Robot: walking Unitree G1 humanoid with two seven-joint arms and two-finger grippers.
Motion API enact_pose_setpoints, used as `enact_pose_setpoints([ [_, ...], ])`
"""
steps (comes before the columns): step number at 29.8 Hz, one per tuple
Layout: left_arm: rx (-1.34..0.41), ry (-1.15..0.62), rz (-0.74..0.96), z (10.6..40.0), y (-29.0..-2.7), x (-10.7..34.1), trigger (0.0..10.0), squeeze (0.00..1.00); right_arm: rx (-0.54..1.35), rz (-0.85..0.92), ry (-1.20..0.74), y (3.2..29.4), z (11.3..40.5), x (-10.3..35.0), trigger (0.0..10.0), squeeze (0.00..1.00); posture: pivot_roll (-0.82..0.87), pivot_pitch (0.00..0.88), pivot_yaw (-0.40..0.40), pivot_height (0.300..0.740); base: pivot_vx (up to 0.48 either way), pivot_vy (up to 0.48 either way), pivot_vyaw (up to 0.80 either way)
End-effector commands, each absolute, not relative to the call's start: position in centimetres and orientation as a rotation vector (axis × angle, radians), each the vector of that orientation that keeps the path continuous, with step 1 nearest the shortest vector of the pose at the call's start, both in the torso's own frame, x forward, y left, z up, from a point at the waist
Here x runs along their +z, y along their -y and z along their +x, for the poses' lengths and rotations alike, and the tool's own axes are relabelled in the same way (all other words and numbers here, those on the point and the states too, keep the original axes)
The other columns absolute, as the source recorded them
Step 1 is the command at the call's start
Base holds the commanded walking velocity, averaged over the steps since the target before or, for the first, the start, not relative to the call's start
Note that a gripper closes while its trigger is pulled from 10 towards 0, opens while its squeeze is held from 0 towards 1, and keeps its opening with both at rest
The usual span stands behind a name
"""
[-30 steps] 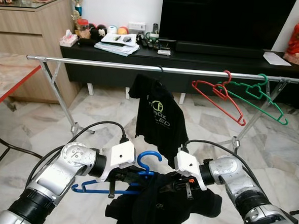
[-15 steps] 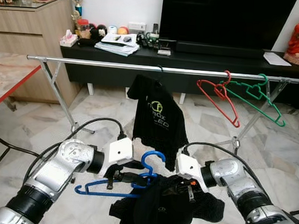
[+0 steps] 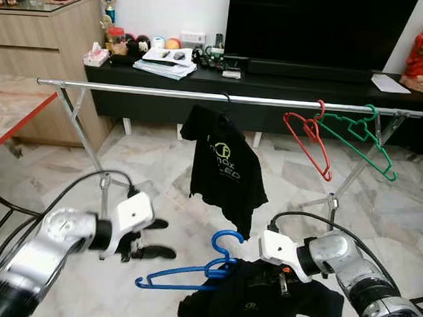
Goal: Hang hanger
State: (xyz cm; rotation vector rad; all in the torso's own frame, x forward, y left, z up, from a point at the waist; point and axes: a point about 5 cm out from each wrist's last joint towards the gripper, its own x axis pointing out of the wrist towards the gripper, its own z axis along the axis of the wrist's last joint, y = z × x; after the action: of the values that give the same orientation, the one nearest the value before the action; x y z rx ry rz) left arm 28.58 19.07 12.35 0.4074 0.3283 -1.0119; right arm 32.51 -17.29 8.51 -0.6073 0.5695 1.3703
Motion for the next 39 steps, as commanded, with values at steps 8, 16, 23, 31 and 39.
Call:
enact_pose_setpoints([
  [8, -0.433, -0.292, 0.233, 30.0, -22.1, 7.5, 10.0, 0.00, 1.228, -0.647, -0.427, 18.1, 34.8, 12.1, 0.0, 0.00, 0.07, 0.007, -0.038, 0.740, 0.000, 0.000, 0.00],
  [16, -0.417, -0.350, 0.135, 28.8, -20.6, 4.5, 10.0, 0.00, 1.229, -0.664, -0.310, 17.7, 35.8, 14.8, 0.0, 0.00, 0.06, 0.015, -0.037, 0.740, 0.000, 0.000, 0.00],
  [23, -0.515, -0.368, 0.128, 28.5, -19.0, 3.3, 10.0, 0.00, 1.265, -0.644, -0.182, 16.0, 36.4, 16.7, 0.0, 0.00, 0.06, 0.013, -0.039, 0.740, 0.000, 0.000, 0.00],
  [31, -0.549, -0.341, 0.112, 28.3, -18.8, 3.1, 10.0, 0.00, 1.342, -0.610, -0.063, 14.8, 36.4, 18.9, 0.0, 0.00, 0.05, 0.002, -0.043, 0.740, 0.000, 0.000, 0.00],
  [39, -0.548, -0.295, 0.062, 28.3, -18.7, 3.3, 10.0, 0.00, 1.383, -0.617, -0.011, 14.4, 36.4, 20.1, 0.0, 0.00, 0.05, 0.000, -0.046, 0.740, 0.000, 0.000, 0.00],
])
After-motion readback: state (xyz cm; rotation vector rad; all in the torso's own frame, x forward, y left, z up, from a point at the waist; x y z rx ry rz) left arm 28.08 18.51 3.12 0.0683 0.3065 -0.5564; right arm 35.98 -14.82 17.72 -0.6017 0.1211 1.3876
